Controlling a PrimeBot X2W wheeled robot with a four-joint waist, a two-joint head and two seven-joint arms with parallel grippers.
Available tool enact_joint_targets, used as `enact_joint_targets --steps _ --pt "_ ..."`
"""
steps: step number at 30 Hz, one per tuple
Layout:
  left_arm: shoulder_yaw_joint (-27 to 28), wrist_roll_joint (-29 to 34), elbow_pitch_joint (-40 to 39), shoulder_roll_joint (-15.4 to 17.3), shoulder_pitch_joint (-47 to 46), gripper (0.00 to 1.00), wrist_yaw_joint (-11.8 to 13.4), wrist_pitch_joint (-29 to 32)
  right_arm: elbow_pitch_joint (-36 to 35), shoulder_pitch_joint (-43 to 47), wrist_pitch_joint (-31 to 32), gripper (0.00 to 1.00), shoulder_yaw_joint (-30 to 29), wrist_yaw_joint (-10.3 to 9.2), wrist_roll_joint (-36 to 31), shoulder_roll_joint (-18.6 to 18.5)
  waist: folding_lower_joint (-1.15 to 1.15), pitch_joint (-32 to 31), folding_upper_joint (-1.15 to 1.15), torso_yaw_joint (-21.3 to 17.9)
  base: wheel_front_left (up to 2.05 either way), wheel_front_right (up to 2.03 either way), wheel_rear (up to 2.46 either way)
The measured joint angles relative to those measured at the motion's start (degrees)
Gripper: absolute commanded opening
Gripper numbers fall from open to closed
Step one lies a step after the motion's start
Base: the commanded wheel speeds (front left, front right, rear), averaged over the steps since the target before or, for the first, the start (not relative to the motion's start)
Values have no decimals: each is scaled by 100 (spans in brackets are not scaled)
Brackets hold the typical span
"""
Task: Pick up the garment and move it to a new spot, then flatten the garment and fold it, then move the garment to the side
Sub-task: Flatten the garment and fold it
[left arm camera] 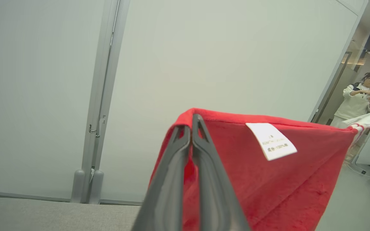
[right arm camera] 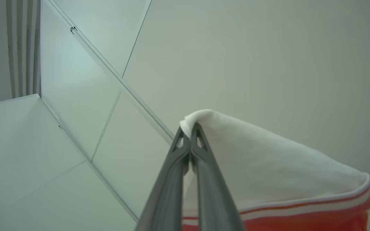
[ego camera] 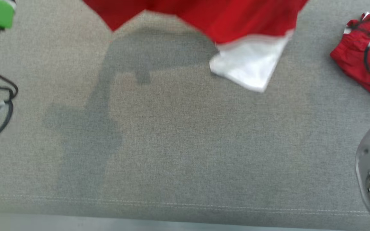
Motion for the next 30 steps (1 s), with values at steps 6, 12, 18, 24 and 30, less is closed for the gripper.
enact_joint_targets --steps 6,12,18,24,30 --pt "-219 368 136 -53 -448 0 -127 -247 -321 -758 29 0 598 2 88 -30 0 346 0 37 0 0 0" --pt "-410 564 433 -108 486 0 -547 -844 -731 508 98 0 679 13 683 -22 0 606 0 3 0 0 0" --pt "-158 511 1073 -196 2392 0 -570 -1756 -739 3179 -157 0 382 83 1060 34 -1 549 0 2 0 0 0" --pt "34 240 1356 -330 3592 0 -615 -1969 -665 4674 -325 0 299 123 1323 167 -2 192 0 -55 0 0 0" --pt "71 168 1401 -501 4047 0 -769 -1927 -754 5480 -386 0 258 177 1602 177 -2 -204 0 -102 0 0 0"
